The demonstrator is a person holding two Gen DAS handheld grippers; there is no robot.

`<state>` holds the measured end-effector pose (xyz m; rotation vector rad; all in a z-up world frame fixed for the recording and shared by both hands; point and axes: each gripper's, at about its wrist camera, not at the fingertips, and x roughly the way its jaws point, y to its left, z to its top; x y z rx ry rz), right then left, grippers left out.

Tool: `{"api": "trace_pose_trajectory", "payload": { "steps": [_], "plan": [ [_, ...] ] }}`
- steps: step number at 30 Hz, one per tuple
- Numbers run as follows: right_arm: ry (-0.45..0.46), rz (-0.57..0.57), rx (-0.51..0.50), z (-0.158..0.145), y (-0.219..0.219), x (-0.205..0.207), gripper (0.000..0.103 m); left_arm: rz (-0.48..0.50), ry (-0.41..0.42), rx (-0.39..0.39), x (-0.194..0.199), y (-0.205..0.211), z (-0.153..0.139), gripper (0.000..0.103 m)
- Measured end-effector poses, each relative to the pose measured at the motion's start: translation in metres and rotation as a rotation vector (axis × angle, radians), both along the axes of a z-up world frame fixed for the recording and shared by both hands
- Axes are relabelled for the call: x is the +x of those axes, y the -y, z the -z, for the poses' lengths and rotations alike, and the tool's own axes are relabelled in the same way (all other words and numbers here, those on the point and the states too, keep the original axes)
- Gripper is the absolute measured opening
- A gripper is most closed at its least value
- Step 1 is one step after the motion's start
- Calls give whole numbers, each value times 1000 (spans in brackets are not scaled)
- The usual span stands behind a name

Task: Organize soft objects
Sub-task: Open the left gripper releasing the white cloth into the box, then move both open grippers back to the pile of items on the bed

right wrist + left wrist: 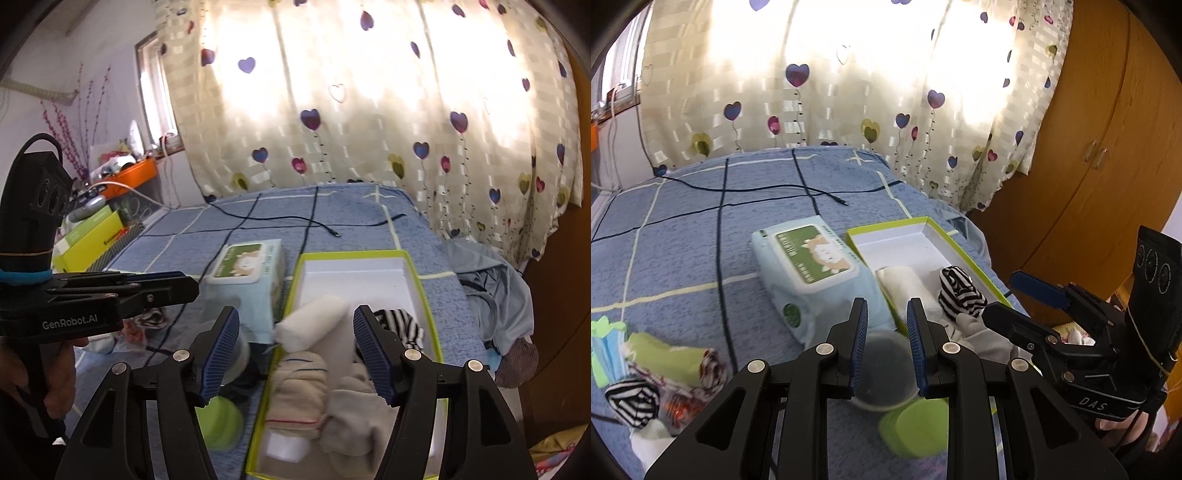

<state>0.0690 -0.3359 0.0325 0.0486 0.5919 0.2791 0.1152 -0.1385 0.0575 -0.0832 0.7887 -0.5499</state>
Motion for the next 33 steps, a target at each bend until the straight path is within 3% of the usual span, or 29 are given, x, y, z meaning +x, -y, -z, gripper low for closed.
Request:
{"api": "trace_pose_trajectory", "payload": {
  "steps": [21,33],
  "plan": [
    [-9,-131,-32,-2,-64,-8,68,-153,-1,-17,-30,-68,9,23],
    [-37,-202,-35,6,-88,-5,68,-226,-16,23,-39,-87,25,23]
  ]
}}
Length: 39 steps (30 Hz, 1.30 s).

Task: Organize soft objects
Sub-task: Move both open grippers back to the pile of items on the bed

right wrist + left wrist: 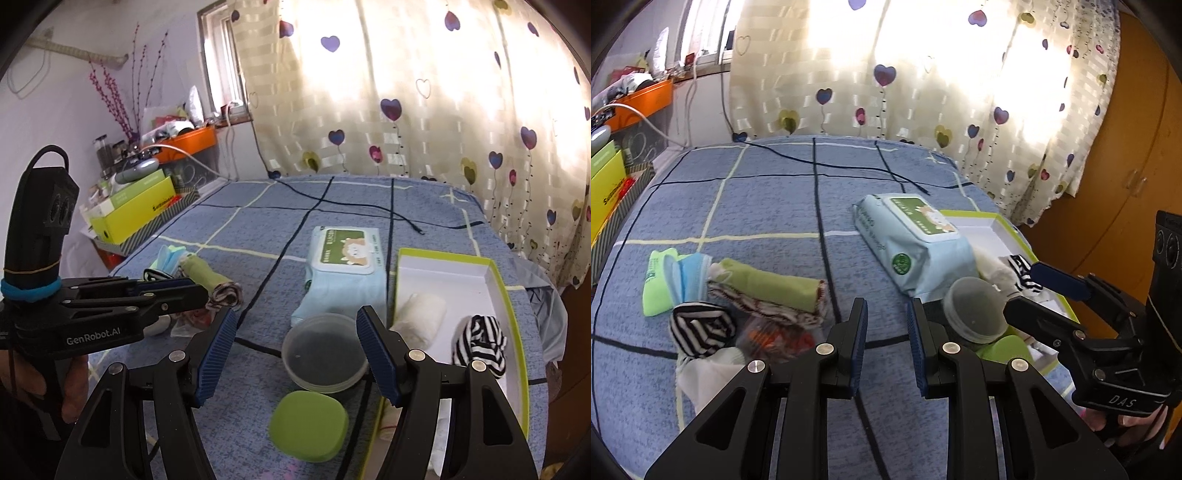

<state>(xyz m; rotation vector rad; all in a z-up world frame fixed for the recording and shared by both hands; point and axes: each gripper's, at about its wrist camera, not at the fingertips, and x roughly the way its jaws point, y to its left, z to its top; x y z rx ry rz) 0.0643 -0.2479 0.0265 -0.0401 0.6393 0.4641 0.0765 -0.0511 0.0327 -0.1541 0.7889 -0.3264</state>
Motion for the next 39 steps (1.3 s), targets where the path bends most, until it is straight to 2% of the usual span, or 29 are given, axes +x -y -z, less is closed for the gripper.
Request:
{"api": "trace_pose_trajectory", "payload": {
  "steps": [14,39],
  "plan": [
    [-14,-54,-38,0,-33,3,68,-75,-14,13,-3,-32,10,23],
    [-48,-118,-75,9,-75,14,68,-117,-47,-21,-3,-78,26,23]
  ]
}}
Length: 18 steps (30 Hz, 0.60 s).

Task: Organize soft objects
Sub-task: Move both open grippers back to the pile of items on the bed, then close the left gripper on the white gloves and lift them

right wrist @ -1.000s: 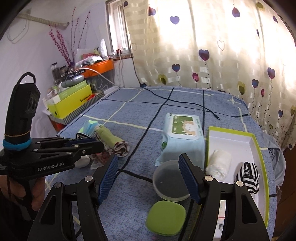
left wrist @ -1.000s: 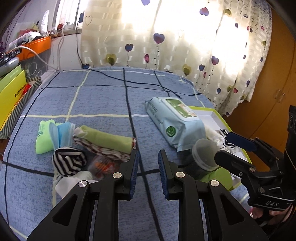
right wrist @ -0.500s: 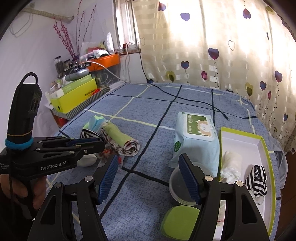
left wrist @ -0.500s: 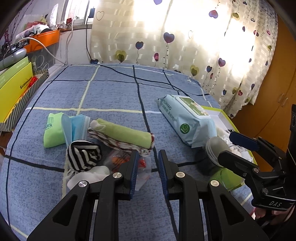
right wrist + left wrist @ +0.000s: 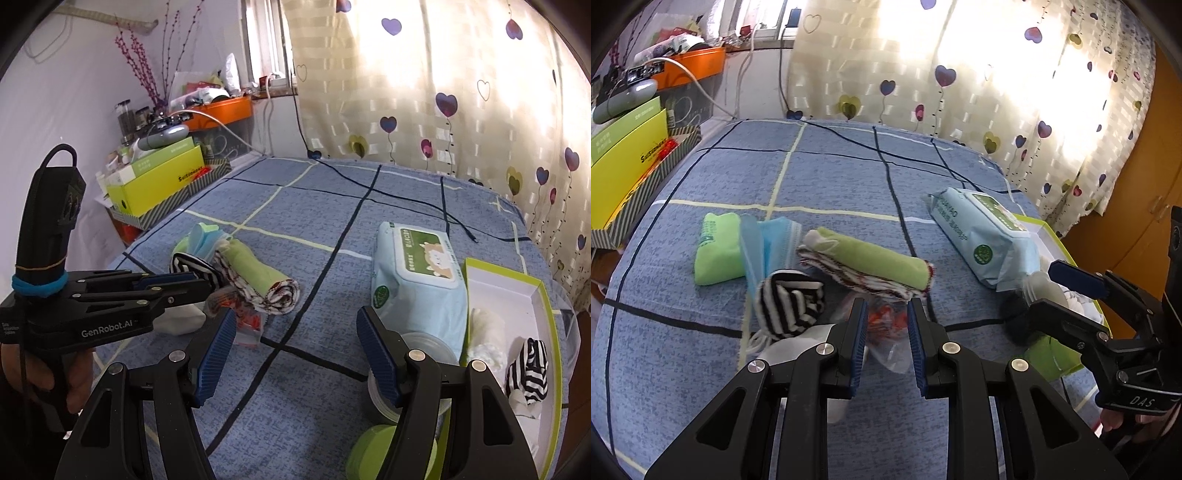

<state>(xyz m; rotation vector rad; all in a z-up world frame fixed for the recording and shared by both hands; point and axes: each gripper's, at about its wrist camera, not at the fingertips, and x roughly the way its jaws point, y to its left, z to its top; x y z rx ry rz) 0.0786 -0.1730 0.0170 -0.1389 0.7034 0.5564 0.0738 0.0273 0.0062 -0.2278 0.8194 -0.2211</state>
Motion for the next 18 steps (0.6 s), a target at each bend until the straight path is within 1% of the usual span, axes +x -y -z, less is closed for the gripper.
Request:
{"api": "trace_pose_trajectory", "payload": {
  "steps": [9,18],
  "plan": [
    [-13,-19,5,4,-11,4,68,-27,-4,14,-3,-20,4,23],
    [-34,-49,8,10,-23,5,68,-83,-16,28,-14,-43,12,23]
  ]
}}
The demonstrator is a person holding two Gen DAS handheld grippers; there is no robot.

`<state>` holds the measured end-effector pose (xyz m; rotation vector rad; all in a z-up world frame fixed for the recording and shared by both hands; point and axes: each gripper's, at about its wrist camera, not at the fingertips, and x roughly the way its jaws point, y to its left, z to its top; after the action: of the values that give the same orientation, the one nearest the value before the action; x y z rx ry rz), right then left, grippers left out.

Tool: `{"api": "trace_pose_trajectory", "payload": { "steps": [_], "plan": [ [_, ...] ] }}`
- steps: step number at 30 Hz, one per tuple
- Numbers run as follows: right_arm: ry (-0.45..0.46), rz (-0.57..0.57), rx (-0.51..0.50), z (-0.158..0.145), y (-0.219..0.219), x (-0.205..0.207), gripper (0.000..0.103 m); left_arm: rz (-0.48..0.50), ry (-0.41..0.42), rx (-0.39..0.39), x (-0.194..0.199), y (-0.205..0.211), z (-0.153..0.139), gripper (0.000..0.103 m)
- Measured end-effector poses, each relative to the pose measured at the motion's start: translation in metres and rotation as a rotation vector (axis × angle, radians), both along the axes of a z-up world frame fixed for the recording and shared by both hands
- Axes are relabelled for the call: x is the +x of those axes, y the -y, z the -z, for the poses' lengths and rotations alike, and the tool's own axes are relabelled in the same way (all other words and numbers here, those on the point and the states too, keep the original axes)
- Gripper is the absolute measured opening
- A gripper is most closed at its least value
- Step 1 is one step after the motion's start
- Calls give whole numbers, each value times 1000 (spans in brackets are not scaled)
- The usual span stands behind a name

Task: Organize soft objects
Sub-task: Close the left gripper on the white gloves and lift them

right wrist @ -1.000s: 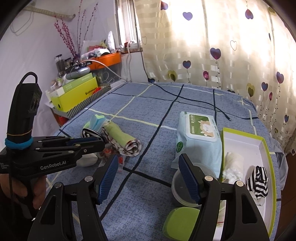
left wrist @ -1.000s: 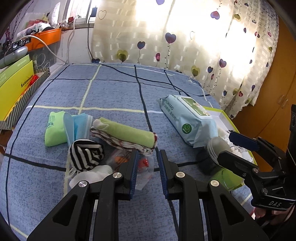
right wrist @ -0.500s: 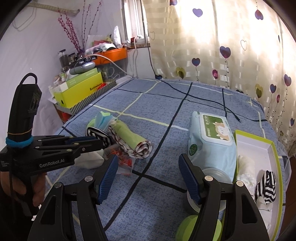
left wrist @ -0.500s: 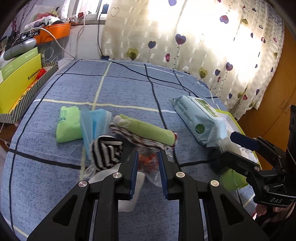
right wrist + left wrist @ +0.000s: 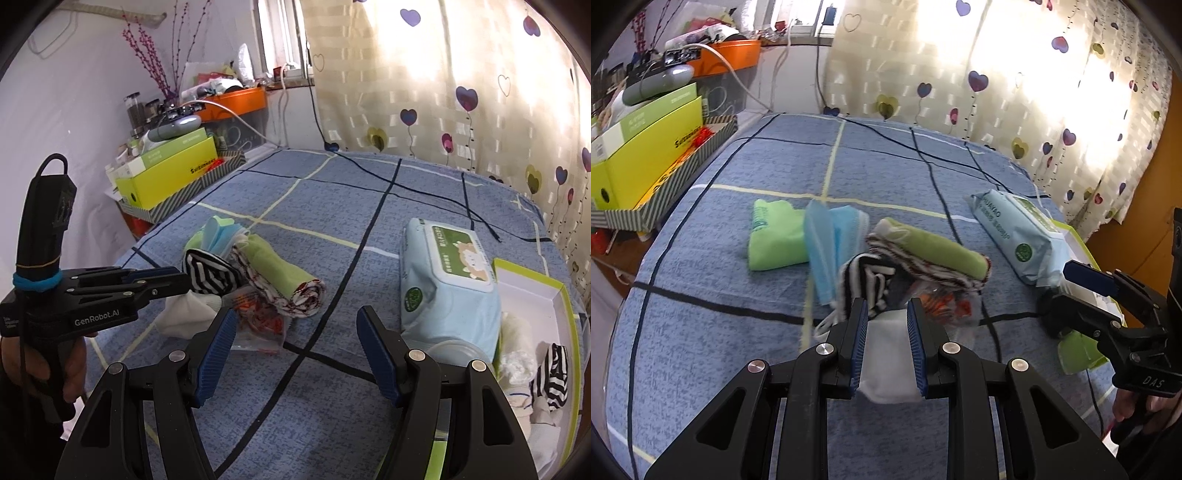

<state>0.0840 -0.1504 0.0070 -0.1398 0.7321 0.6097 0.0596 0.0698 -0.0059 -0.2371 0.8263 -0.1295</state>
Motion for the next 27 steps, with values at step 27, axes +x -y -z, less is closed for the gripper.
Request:
{"api": "trace_pose_trajectory", "payload": {
  "steps": [27],
  "plan": [
    [-223,-2,8,69,-55,45,68,83,-58,-141,-13,-15,27,47]
  ]
}}
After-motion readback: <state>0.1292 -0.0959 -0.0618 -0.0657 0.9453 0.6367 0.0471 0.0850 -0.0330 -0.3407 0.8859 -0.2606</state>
